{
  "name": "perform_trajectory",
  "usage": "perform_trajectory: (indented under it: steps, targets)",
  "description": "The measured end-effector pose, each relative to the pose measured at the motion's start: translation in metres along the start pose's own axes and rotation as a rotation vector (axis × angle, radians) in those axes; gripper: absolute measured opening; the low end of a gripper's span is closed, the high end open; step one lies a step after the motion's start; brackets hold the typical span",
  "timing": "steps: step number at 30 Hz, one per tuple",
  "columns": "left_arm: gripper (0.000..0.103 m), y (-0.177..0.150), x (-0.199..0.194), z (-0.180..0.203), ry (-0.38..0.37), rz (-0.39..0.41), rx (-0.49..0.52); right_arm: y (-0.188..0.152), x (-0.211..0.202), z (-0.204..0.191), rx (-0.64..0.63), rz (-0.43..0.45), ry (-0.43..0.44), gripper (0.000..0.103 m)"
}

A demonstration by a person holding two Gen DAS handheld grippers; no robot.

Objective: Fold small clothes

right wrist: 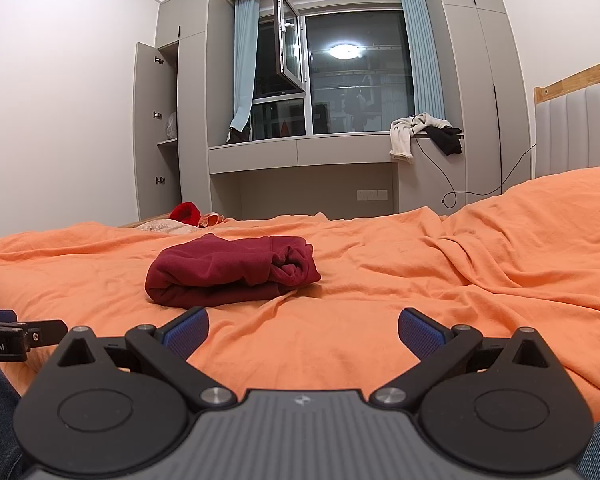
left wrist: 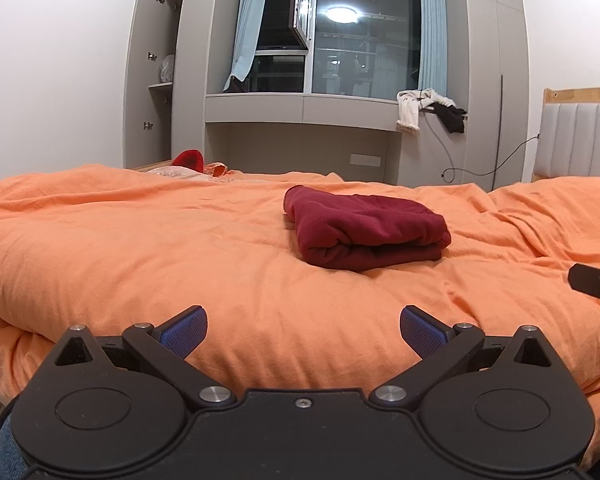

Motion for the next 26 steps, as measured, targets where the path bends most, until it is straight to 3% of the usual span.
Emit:
perform_trajectory:
  steps: [26]
  targets:
    - [0.102, -0.0022, 0.0005, -0.0016, 0.004, -0.017, -0.015, 0.0009, -0.0007, -0.0003, 0.000, -0.002, 0.000, 0.103]
Point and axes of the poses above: each gripper's, at about its wrist camera, not at the fingertips, and x roughly the way its jaws point, z to its right, y to its top, the point moved 9 cm from there along x, roughly the way its jaws point, and after that the axes turned 2 degrees about x, right-handed, at the moved point
